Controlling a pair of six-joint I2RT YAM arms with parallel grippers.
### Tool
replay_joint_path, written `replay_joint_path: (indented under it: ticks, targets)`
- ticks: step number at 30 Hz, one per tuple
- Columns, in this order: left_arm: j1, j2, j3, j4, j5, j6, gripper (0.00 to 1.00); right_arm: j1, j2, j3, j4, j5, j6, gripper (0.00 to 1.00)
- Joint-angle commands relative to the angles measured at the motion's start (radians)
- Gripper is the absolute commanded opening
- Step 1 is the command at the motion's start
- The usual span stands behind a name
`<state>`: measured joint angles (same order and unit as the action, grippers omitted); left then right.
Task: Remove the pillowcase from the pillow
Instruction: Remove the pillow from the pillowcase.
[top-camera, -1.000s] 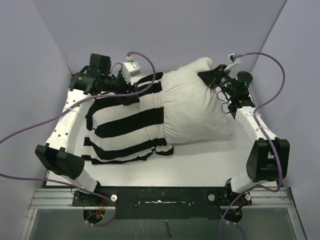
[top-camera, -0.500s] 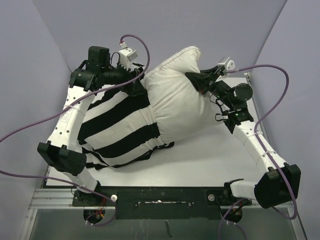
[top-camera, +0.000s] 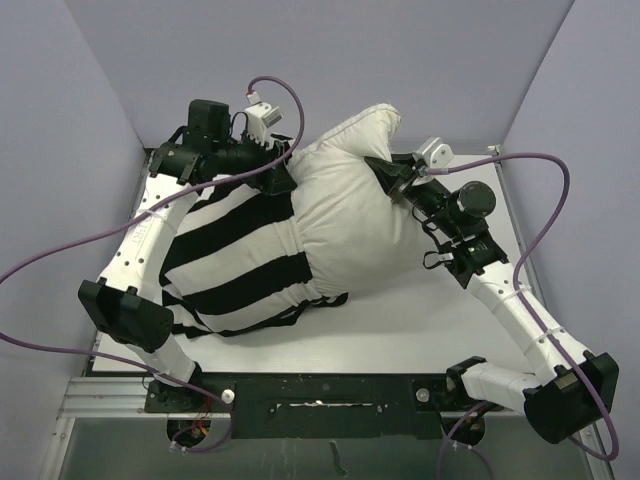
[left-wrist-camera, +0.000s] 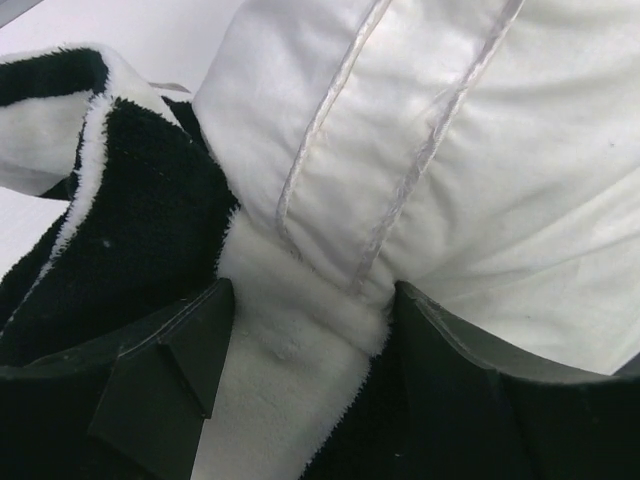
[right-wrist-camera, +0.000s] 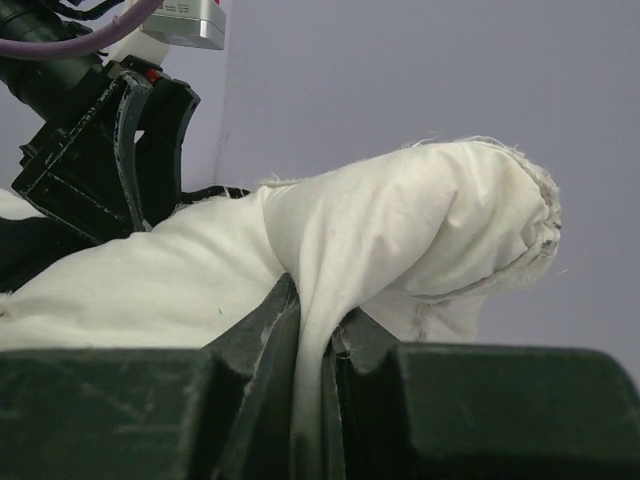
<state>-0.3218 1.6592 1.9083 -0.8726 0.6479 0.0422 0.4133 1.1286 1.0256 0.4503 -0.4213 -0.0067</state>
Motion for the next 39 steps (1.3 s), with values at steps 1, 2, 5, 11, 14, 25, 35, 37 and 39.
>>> replay_joint_path:
  ticks: [1,2,5,11,14,25,35,37,39]
  targets:
    - [-0.011,-0.021,-0.065,0.003,-0.135,0.077,0.58,0.039,-0.075,0.021,0.115,-0.011,-0.071,0.0]
    - [-0.005,-0.026,-0.091,0.004,-0.156,0.087,0.56,0.039,-0.082,0.02,0.106,-0.004,-0.081,0.0]
    - [0.03,-0.05,-0.167,0.022,-0.2,0.107,0.52,0.037,-0.11,0.007,0.088,0.02,-0.109,0.0]
    - [0.082,-0.111,-0.245,0.073,-0.253,0.179,0.47,0.013,-0.143,-0.019,0.048,0.086,-0.13,0.0]
    - [0.105,-0.125,-0.253,0.075,-0.27,0.199,0.4,-0.004,-0.163,-0.048,0.033,0.132,-0.128,0.0]
    - [0.174,-0.154,-0.349,0.186,-0.422,0.319,0.05,-0.117,-0.302,-0.22,0.041,0.207,-0.054,0.0]
    - [0.208,-0.121,-0.293,0.079,-0.182,0.296,0.39,-0.163,-0.304,-0.239,0.119,0.079,0.029,0.0]
    - [0.207,-0.096,-0.206,0.045,-0.06,0.251,0.7,-0.161,-0.266,-0.208,0.168,0.024,0.06,0.0]
    - [0.204,-0.058,-0.1,0.026,0.044,0.183,0.88,-0.161,-0.225,-0.154,0.197,-0.028,0.078,0.0]
